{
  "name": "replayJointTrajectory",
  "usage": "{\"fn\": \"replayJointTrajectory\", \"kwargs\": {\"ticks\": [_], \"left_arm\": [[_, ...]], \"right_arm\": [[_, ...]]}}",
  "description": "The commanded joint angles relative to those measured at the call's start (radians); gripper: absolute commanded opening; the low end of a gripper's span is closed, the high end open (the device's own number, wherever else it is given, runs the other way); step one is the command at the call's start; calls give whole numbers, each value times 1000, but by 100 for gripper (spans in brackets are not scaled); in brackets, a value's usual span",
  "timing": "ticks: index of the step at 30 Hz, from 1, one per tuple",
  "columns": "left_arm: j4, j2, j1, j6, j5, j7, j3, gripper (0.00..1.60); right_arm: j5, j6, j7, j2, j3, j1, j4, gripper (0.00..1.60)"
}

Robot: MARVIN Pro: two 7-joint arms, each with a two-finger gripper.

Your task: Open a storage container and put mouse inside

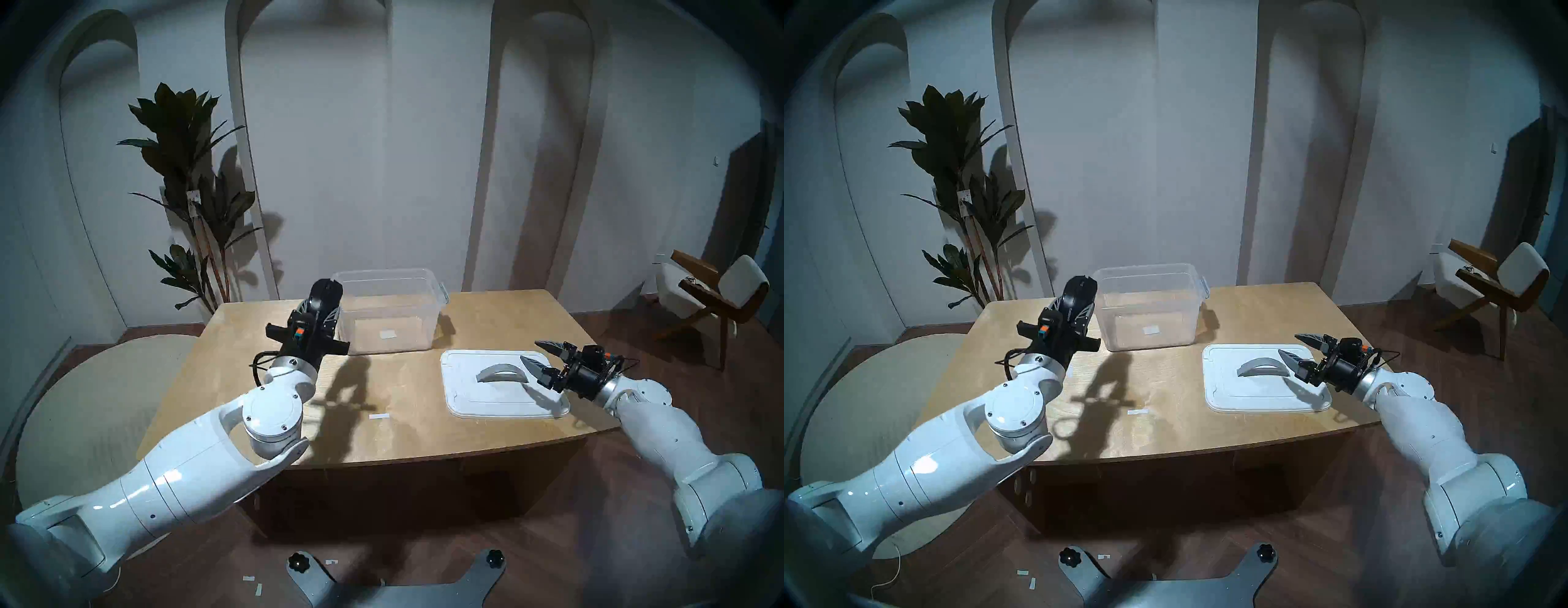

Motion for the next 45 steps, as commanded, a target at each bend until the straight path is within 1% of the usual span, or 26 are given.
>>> {"fn": "replayJointTrajectory", "kwargs": {"ticks": [1, 2, 5, 6, 7, 9, 11, 12, 13, 15, 16, 18, 19, 20, 21, 24, 25, 27, 29, 30, 33, 35, 39, 45], "left_arm": [[-85, 6, -104, 113, -3, -44, -21, 0], [-79, -15, -108, 121, -14, -63, -39, 0], [-48, -61, -143, 169, -24, -104, -65, 0], [-36, -82, -138, 181, -16, -118, -85, 0], [-17, -99, -156, 207, -18, -140, -91, 0], [13, -128, -176, 223, -29, -171, -102, 0], [33, -140, -179, 241, -39, -203, -122, 0], [61, -162, -199, 254, -48, -218, -121, 0], [68, -163, -196, 258, -53, -232, -128, 0], [114, -202, -229, 281, -56, -255, -124, 0], [112, -193, -217, 279, -64, -265, -132, 0], [156, -233, -252, 302, -67, -285, -131, 0], [155, -231, -247, 304, -68, -292, -137, 0], [164, -242, -255, 310, -71, -299, -138, 0], [185, -265, -274, 321, -75, -305, -138, 0], [195, -278, -280, 332, -75, -318, -139, 0], [226, -315, -316, 346, -85, -322, -132, 0], [238, -326, -315, 356, -93, -337, -128, 0], [264, -350, -331, 368, -99, -347, -122, 0], [264, -350, -331, 368, -99, -347, -122, 0], [321, -400, -367, 390, -113, -362, -111, 0], [327, -402, -366, 391, -116, -366, -111, 0], [392, -453, -402, 414, -128, -375, -104, 0], [482, -512, -447, 440, -138, -386, -105, 0]], "right_arm": [[2, -4, -3, 0, 5, 17, -7, 160], [2, -4, -3, 0, 5, 17, -7, 160], [2, -4, -3, 0, 5, 17, -7, 160], [2, -4, -3, 0, 5, 17, -6, 160], [2, -4, -3, 0, 5, 17, -6, 160], [2, -4, -3, 0, 4, 17, -6, 160], [2, -4, -3, 0, 4, 17, -6, 160], [2, -4, -3, 0, 4, 17, -6, 160], [2, -4, -3, 0, 4, 17, -6, 160], [2, -4, -3, 0, 4, 17, -5, 160], [2, -4, -3, 0, 4, 17, -5, 160], [2, -4, -3, 0, 4, 16, -5, 160], [2, -4, -3, 0, 4, 16, -5, 160], [2, -4, -3, 0, 4, 16, -5, 160], [2, -4, -3, 0, 4, 16, -4, 160], [2, -3, -3, 0, 4, 15, -4, 160], [2, -3, -3, 0, 4, 15, -4, 160], [2, -3, -3, 0, 4, 15, -3, 160], [1, -3, -3, -1, 4, 15, -2, 160], [1, -3, -3, -1, 4, 15, -2, 160], [1, -3, -3, -1, 3, 14, -1, 160], [1, -3, -3, -1, 3, 14, -1, 160], [1, -3, -3, -1, 3, 14, 0, 160], [1, -3, -3, -1, 3, 14, 2, 160]]}}
